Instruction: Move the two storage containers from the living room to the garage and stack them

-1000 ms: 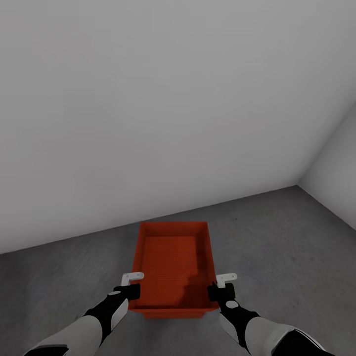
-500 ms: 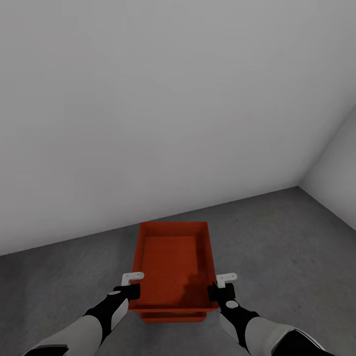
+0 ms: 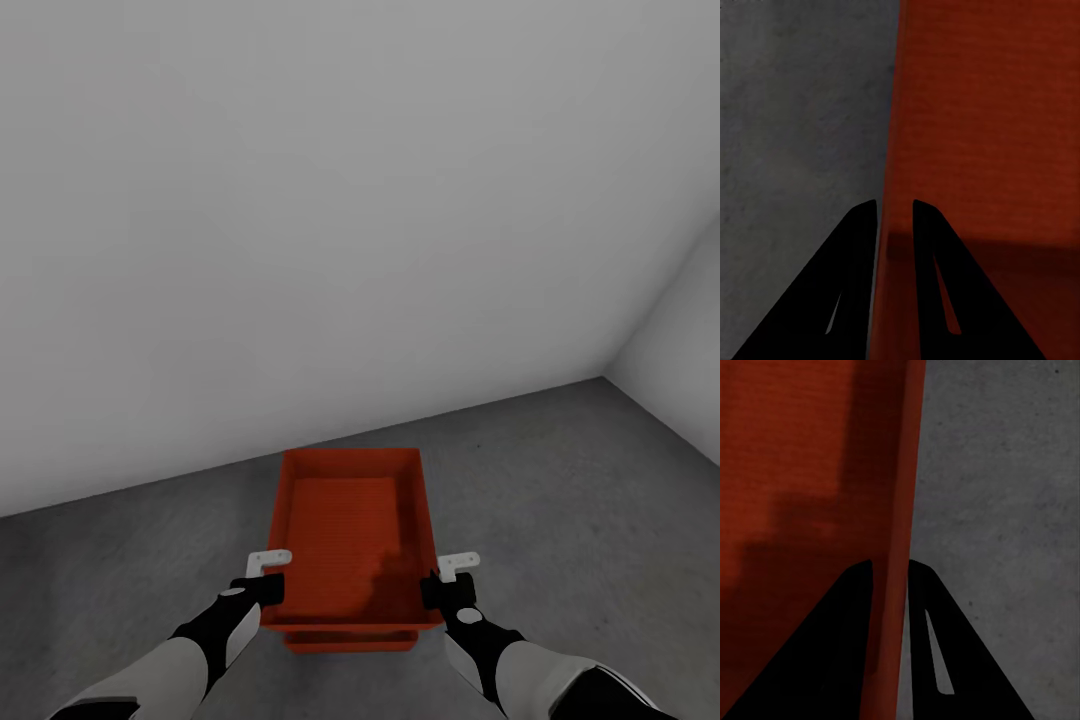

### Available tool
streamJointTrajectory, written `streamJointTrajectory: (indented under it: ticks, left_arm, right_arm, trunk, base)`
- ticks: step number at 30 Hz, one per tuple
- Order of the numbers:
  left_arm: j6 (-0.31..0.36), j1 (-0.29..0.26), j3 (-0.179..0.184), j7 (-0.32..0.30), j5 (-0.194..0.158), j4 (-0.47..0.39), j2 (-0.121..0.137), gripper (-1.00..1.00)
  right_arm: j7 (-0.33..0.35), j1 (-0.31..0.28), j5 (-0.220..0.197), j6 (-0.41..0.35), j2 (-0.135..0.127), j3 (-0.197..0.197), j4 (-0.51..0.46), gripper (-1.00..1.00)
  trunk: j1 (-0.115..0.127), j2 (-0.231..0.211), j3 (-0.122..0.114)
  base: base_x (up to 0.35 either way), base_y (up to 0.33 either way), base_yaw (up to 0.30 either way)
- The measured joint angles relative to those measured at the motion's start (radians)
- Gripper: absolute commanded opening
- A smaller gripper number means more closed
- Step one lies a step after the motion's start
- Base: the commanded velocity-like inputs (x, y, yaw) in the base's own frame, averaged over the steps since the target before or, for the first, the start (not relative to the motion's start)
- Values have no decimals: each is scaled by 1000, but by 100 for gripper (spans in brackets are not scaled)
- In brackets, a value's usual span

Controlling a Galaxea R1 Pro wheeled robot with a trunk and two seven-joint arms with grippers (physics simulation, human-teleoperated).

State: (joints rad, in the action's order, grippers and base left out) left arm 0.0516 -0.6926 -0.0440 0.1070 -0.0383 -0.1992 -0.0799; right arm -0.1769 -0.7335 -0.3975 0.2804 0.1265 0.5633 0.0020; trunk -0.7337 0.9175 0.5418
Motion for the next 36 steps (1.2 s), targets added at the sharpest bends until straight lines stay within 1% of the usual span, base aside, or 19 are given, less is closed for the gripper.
streamJointTrajectory:
  ticks: [17,23,36]
  left_arm:
    - [5,0,-4,1,7,-4,0,-100]
    - [2,0,-3,0,4,-2,0,-100]
    - [1,0,-3,-2,3,-1,1,-100]
  right_arm:
    - [1,0,0,0,0,-3,0,-100]
    - [1,0,0,0,0,-1,0,-100]
    - [1,0,-1,0,0,-1,0,-100]
  trunk:
    - [0,0,0]
    - [0,0,0]
    - [-50,91,41]
  base:
    - [0,0,0]
    - [0,0,0]
    - [0,0,0]
